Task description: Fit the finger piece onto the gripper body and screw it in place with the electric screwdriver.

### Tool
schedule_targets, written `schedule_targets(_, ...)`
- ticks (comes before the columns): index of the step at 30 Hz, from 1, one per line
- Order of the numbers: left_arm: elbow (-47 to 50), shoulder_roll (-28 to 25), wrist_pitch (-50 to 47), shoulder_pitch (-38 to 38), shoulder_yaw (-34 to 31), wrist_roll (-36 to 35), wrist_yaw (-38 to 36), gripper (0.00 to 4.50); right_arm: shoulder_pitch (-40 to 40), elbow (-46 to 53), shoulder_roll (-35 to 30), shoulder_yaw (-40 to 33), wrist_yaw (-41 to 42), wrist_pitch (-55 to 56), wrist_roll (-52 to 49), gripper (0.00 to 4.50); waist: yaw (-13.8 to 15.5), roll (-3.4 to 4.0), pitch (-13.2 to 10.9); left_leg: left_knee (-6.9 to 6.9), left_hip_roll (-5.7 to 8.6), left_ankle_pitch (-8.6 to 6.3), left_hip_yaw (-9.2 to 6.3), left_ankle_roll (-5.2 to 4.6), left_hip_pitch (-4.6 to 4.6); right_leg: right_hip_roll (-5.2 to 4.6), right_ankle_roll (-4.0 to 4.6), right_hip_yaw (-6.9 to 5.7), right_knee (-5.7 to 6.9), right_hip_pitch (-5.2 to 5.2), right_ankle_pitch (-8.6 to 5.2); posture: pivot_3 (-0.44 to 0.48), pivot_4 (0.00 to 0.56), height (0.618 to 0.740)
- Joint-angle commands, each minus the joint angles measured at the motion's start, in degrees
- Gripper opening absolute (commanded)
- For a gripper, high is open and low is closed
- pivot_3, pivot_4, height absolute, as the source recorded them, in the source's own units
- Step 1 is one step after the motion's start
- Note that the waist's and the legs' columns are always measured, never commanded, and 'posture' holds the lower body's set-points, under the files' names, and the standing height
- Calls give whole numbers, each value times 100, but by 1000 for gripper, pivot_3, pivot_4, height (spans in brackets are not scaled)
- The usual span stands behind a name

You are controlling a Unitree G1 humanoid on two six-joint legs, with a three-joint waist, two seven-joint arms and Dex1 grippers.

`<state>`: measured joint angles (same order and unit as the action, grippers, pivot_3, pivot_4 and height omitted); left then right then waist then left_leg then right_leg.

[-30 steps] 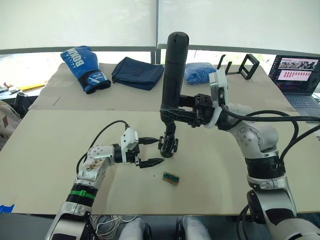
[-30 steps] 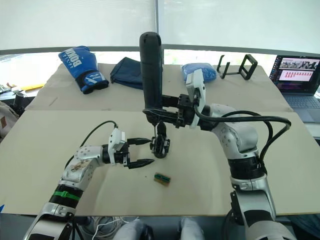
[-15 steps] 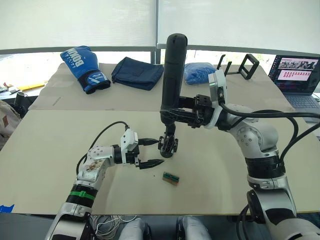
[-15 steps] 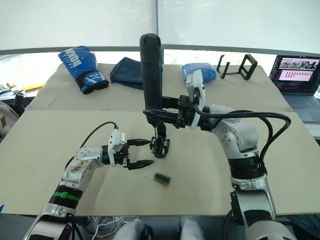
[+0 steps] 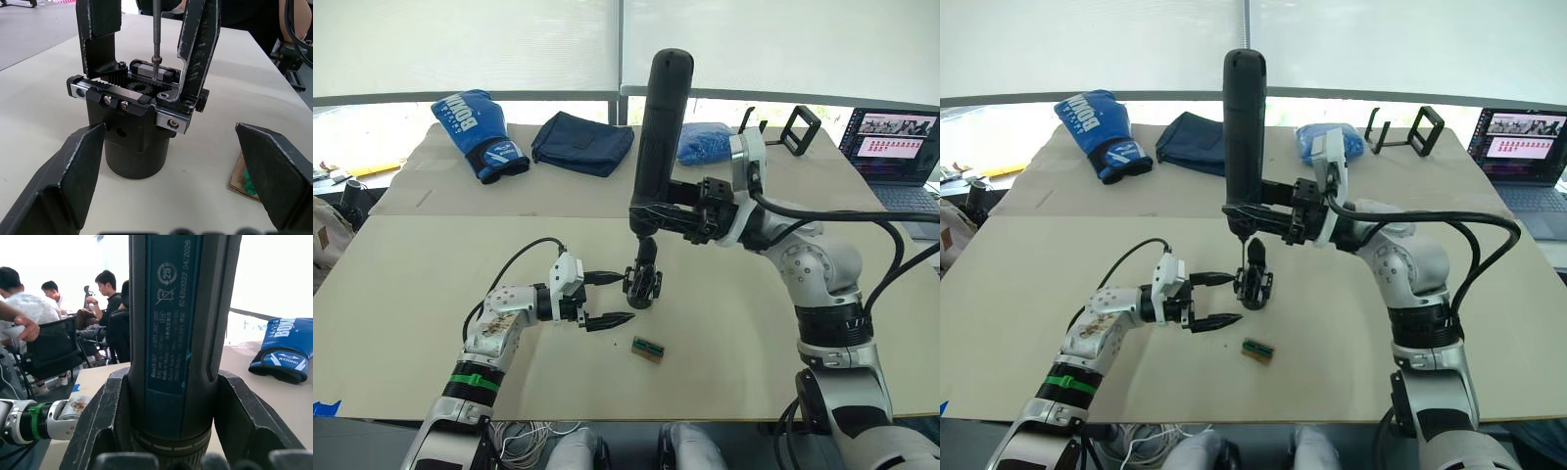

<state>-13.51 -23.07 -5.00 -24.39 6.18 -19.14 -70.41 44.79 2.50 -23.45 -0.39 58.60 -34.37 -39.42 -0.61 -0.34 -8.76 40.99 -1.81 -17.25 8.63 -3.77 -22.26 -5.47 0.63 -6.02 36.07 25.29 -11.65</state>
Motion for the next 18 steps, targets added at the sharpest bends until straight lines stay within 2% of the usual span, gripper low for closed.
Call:
schedule_targets(1,100,40,117,6,-9,-54,-6,4500,276,173,31,-176,-6,2,-205,1940,0,0,0,0,0,0,0,0,0,0,0,0,0,0,0,0,150,740)
schedule_targets(18,101,45,122,19,-17,-54,10,4500,173,140,-18,-3,36,-9,-17,1940,2,0,0,0,0,0,0,0,0,0,0,0,0,0,0,0,150,740)
